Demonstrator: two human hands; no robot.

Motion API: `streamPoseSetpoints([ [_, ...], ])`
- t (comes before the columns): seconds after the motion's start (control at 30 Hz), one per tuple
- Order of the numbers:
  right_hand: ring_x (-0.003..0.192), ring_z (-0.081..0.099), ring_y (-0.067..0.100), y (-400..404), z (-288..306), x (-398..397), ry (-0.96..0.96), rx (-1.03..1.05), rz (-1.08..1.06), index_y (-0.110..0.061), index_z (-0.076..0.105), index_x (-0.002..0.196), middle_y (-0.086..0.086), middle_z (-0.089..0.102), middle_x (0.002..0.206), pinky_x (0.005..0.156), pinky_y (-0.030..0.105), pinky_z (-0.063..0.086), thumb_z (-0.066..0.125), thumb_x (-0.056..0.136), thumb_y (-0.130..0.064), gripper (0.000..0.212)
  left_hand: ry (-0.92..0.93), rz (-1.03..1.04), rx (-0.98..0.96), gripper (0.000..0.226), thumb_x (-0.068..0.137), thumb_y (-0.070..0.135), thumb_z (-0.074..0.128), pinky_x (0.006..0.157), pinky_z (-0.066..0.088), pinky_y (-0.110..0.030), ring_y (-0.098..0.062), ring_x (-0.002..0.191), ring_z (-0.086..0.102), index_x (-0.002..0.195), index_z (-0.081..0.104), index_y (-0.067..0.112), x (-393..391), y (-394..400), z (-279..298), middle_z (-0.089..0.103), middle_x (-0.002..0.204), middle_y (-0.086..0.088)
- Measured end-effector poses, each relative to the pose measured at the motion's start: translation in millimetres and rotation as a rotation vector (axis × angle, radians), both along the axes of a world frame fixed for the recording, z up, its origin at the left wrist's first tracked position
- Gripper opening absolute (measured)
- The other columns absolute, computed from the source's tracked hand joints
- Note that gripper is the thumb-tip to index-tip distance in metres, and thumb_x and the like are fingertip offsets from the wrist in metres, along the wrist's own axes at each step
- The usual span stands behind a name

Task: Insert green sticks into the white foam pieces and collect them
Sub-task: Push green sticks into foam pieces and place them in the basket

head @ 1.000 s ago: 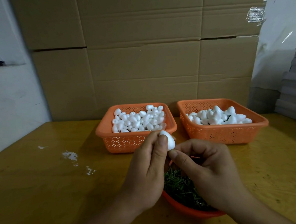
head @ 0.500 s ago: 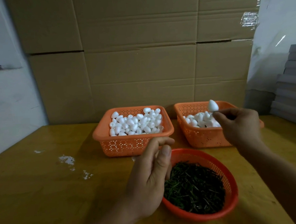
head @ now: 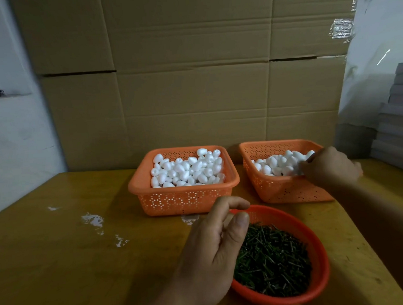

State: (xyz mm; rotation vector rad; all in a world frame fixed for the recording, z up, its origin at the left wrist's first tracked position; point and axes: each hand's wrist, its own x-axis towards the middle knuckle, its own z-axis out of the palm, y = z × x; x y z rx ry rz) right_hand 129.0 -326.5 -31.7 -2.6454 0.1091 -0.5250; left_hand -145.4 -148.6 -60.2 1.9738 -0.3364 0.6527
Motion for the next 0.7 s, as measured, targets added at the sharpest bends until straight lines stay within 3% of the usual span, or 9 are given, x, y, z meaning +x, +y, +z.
streamPoseSetpoints([
  [0.13, 0.07, 0.059, 0.022, 3, 2, 5, 0.059, -0.052, -0.004, -0.018, 0.057, 0.075, 0.004, 0.062, 0.071, 0.089, 0.042, 0.047, 0.065, 0.088, -0.044, 0.029, -0.078, 0.08, 0.07, 0.044, 0.102, 0.047, 0.039, 0.054, 0.037, -0.021, -0.006, 0.057, 0.051, 0.089, 0.066, 0.015, 1, 2, -1, 0.048, 0.06, 0.013],
  [0.23, 0.057, 0.054, 0.02, 3, -2, 4, -0.013, -0.05, 0.003, -0.016, 0.056, 0.067, 0.005, 0.059, 0.061, 0.062, 0.03, 0.038, 0.064, 0.089, -0.035, 0.031, -0.103, 0.108, 0.121, 0.045, 0.103, 0.042, 0.041, 0.058, 0.042, -0.028, -0.011, 0.061, 0.055, 0.082, 0.066, 0.011, 2, 2, -2, 0.052, 0.063, 0.009],
  [0.37, 0.049, 0.057, 0.023, -1, -5, -2, -0.133, 0.02, 0.082, -0.014, 0.063, 0.06, 0.006, 0.059, 0.052, 0.055, 0.027, 0.039, 0.058, 0.095, -0.031, 0.04, -0.087, 0.104, 0.103, 0.032, 0.1, 0.034, 0.054, 0.053, 0.039, -0.023, -0.008, 0.056, 0.05, 0.078, 0.063, 0.012, 4, 4, -4, 0.051, 0.061, 0.011],
  [0.53, 0.057, 0.064, 0.029, 0, 3, -38, -0.231, 0.262, 0.257, -0.01, 0.073, 0.079, 0.006, 0.067, 0.064, 0.054, 0.029, 0.044, 0.06, 0.094, -0.025, 0.025, -0.093, 0.176, 0.121, 0.026, 0.087, 0.029, 0.072, 0.05, 0.036, -0.022, -0.012, 0.05, 0.042, 0.068, 0.059, 0.017, 7, 7, -9, 0.046, 0.054, 0.002],
  [0.63, 0.061, 0.065, 0.019, 5, 14, -80, -0.215, 0.472, 0.439, -0.023, 0.076, 0.083, -0.008, 0.068, 0.068, 0.055, 0.029, 0.047, 0.065, 0.095, -0.023, 0.015, -0.096, 0.185, 0.126, 0.029, 0.086, 0.034, 0.07, 0.048, 0.035, -0.023, -0.014, 0.049, 0.04, 0.067, 0.054, 0.02, 9, 7, -10, 0.044, 0.054, -0.001],
  [0.7, 0.064, 0.065, 0.022, 8, 19, -109, -0.168, 0.556, 0.563, -0.033, 0.072, 0.078, -0.005, 0.069, 0.069, 0.057, 0.039, 0.05, 0.067, 0.094, -0.024, 0.019, -0.107, 0.189, 0.139, 0.03, 0.091, 0.038, 0.064, 0.048, 0.034, -0.023, -0.009, 0.05, 0.041, 0.069, 0.052, 0.021, 10, 7, -9, 0.044, 0.055, 0.006],
])
